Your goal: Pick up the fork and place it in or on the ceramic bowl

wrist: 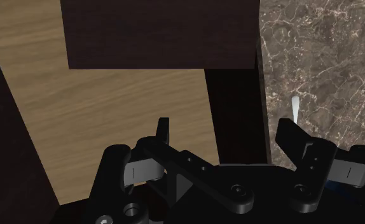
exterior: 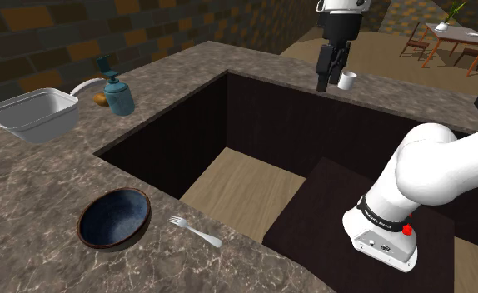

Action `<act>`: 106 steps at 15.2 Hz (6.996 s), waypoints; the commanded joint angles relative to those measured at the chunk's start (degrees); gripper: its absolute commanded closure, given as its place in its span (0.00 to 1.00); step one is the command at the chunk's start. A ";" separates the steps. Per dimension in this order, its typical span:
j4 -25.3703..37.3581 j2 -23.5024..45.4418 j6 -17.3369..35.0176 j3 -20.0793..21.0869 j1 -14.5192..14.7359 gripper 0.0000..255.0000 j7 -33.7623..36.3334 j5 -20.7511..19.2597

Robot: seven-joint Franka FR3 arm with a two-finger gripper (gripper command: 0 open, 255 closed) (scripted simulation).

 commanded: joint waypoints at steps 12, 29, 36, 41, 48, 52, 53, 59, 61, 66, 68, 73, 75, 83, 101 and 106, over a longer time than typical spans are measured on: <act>-10.02 8.19 19.64 8.09 4.48 0.00 4.89 7.62; -6.94 38.55 50.22 20.06 10.96 0.00 11.54 13.66; 0.62 54.17 59.55 22.49 13.86 0.00 16.36 10.10; 8.07 65.26 63.93 22.11 17.35 0.00 20.20 6.18; 9.48 70.66 68.07 21.37 19.15 0.00 21.17 4.92; 9.65 71.76 69.02 21.19 19.50 0.00 21.31 4.72; 9.66 71.76 69.02 21.19 19.50 0.00 21.31 4.72; 9.65 71.75 69.01 21.20 19.50 1.00 21.31 4.72; 9.63 71.74 69.02 21.20 19.50 1.00 21.31 4.72; 9.57 71.70 69.04 21.21 19.48 1.00 21.29 4.75; 9.55 71.05 68.44 21.32 19.38 1.00 21.35 4.84; 9.23 67.62 65.41 21.91 18.84 1.00 21.54 5.47; 9.19 66.29 64.15 22.12 18.63 1.00 21.61 5.73; 9.52 61.25 58.93 22.80 17.91 1.00 21.89 6.72; 15.45 54.88 46.95 23.25 17.18 1.00 23.53 7.19; 30.58 66.26 43.15 22.24 19.39 1.00 27.09 2.36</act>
